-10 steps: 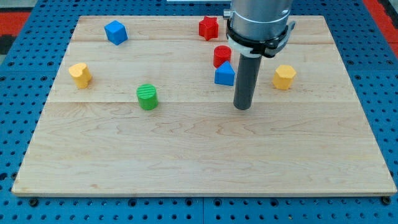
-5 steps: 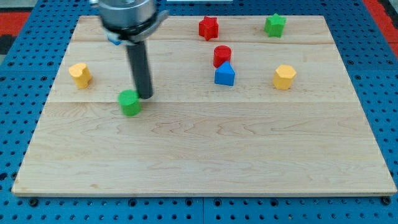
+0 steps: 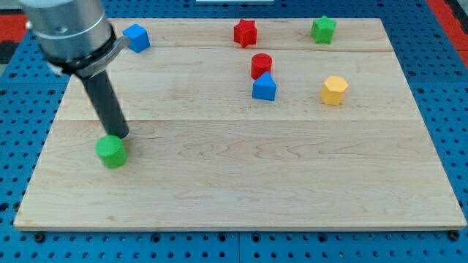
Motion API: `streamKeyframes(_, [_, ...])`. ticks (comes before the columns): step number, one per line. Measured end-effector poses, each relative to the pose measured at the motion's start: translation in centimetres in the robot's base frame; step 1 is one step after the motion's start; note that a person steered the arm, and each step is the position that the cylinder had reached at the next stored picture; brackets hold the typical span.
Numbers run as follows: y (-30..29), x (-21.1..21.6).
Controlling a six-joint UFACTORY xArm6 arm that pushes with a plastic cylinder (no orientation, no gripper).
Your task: Move the green circle towards the bottom left of the board
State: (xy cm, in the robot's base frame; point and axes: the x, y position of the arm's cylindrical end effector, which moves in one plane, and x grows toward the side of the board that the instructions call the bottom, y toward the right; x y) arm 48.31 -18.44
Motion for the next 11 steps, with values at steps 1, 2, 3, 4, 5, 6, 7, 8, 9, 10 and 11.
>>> streamKeyframes(1, [-0.9, 1.3])
streamKeyframes(2, [-0.5, 0.5])
streamKeyframes(3, [-0.5, 0.5])
streamKeyframes(4, [0.0, 0.6])
streamKeyframes(5, [3.3, 0.4])
streamKeyframes(6, [3.3, -0.4])
streamKeyframes(7, [3.3, -0.7])
streamKeyframes(8, [3.3, -0.9])
streamKeyframes(9, [3.3, -0.9])
streamKeyframes(10, [3.3, -1.0])
streamKeyframes(11, [3.3, -1.2])
